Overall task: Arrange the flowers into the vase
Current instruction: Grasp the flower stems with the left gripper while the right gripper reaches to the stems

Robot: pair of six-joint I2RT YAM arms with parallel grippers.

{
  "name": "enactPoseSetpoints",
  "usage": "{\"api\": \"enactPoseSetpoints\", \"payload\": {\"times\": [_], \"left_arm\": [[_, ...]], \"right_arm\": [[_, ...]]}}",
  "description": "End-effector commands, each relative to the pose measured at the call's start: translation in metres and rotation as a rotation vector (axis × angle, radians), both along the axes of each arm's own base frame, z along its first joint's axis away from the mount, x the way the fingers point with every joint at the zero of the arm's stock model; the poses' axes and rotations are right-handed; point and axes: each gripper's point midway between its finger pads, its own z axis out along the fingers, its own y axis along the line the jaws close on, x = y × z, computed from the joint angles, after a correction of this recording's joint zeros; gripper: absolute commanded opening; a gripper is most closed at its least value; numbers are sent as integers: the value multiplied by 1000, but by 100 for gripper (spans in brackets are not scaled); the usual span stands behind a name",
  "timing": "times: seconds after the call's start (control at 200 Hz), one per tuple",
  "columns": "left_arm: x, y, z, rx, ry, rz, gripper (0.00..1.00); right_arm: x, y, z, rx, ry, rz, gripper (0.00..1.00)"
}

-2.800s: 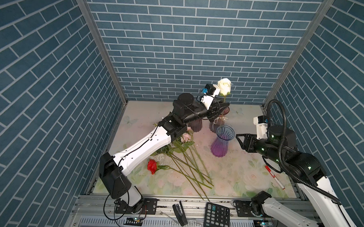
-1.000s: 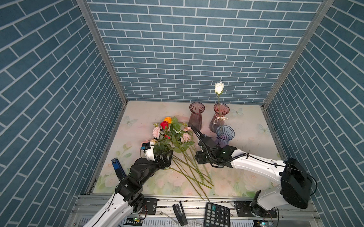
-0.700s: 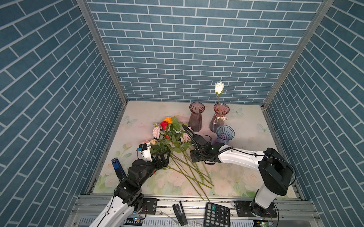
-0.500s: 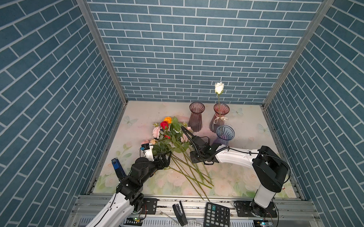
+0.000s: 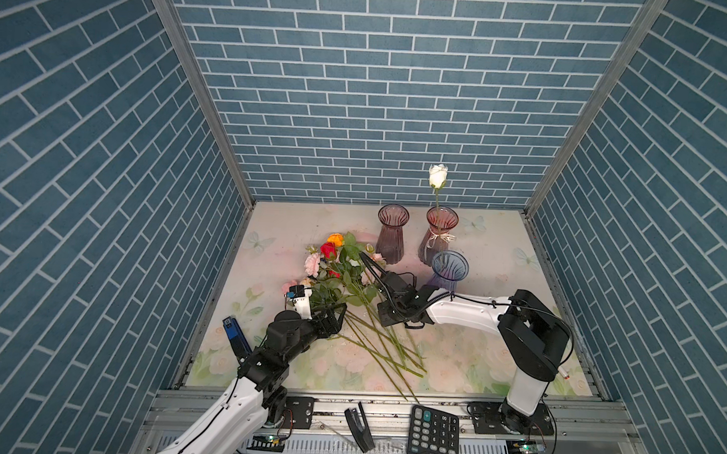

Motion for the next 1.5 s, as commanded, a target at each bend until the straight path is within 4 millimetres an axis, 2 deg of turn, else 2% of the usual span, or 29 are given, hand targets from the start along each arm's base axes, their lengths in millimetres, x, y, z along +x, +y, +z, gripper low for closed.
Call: {"api": "enactPoseSetpoints", "payload": {"times": [0.0, 0.26, 0.46, 0.63, 0.745, 0.935, 1.235, 1.496], "left_arm": [[2, -12, 26, -29, -59, -63, 88], [4, -32, 54, -70, -66, -163, 87], [7, -53, 103, -208, -119, -250, 84], [12, -60, 129, -243, -144, -271, 74], [15, -62, 139, -249, -158, -283, 63], [15, -67, 151, -279, -169, -307, 58], [10, -64, 165, -272, -191, -308, 55], [7, -60, 163, -253, -190, -294, 51]], "right_arm": [[-3, -5, 39, 25, -67, 29, 0], [-38, -7, 72, 116, -78, 126, 0], [-67, 5, 94, 216, -74, 204, 0], [-89, 23, 124, 316, -44, 313, 0], [-93, 26, 143, 337, -58, 331, 0], [-98, 23, 167, 359, -84, 352, 0], [-97, 4, 169, 304, -119, 339, 0], [-93, -9, 168, 268, -151, 315, 0]]}}
